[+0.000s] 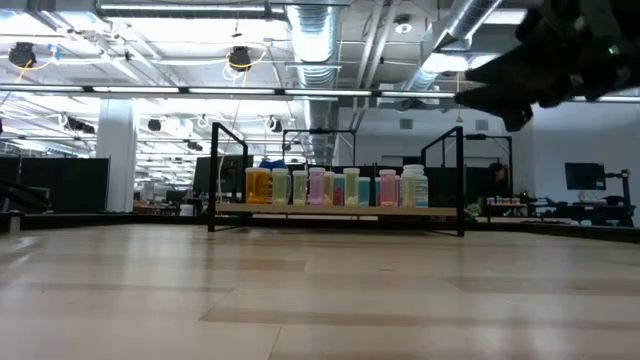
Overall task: Pick and place medicine bottles onto shelf by color
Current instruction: Return to Home Position
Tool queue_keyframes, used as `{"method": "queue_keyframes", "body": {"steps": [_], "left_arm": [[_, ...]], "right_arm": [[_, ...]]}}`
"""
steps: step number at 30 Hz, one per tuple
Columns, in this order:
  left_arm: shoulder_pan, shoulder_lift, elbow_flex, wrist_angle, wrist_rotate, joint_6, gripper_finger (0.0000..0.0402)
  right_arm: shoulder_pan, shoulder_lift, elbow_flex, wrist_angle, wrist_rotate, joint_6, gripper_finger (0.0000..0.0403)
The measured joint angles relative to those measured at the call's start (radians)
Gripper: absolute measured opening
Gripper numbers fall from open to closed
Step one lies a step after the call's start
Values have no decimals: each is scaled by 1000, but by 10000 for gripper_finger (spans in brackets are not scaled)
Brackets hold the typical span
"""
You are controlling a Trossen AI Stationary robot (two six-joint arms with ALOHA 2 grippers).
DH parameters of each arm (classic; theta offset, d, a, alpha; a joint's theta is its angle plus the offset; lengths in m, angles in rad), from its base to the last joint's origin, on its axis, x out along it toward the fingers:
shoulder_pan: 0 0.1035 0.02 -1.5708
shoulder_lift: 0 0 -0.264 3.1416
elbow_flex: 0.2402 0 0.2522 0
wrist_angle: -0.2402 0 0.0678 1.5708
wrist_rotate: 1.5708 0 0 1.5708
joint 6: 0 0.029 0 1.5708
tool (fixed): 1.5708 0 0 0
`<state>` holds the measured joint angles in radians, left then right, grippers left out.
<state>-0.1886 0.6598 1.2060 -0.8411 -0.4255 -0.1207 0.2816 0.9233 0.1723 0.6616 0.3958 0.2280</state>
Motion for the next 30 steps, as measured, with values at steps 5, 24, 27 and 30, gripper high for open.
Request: {"method": "queue_keyframes", "body": {"steps": [5, 24, 27, 30], "left_arm": [[0, 1, 0, 0, 0, -21, 281], [0, -6, -205, 97, 65, -136, 281], [1, -5, -319, 207, 73, -96, 281], [1, -6, -428, 350, 74, -45, 281]], "right_arm": [[1, -2, -90, 129, -4, 7, 245], [-1, -2, -165, 94, -31, 9, 244], [-2, -2, -165, 90, -31, 9, 244], [-2, -2, -166, 72, -31, 8, 244]]}}
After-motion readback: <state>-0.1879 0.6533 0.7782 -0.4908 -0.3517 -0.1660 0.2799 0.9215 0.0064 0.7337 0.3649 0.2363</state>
